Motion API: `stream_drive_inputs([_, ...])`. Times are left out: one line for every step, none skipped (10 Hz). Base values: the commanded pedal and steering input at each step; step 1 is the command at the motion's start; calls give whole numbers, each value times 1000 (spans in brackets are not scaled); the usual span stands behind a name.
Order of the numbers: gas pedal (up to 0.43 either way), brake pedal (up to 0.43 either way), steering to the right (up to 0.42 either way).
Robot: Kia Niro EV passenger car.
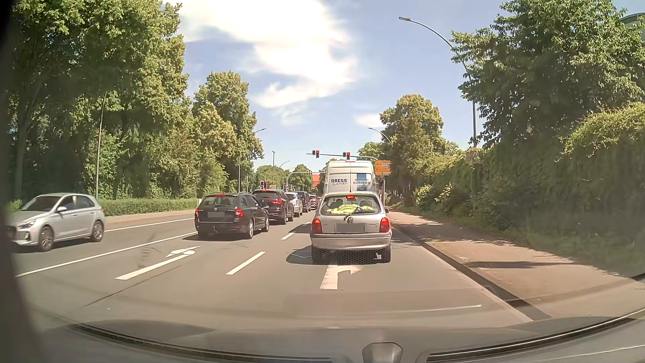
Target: Follow the waypoints while adhering to traffic rules and regulations
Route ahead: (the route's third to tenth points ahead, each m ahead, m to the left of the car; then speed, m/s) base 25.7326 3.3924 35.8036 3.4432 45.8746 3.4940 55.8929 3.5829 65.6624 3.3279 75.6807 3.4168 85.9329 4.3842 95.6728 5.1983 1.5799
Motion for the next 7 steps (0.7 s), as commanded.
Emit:
stream_drive_inputs([0, 244, 8])
stream_drive_inputs([0, 238, 8])
stream_drive_inputs([0, 232, 8])
stream_drive_inputs([0, 226, 8])
stream_drive_inputs([0, 226, 8])
stream_drive_inputs([0, 220, 8])
stream_drive_inputs([0, 213, 8])
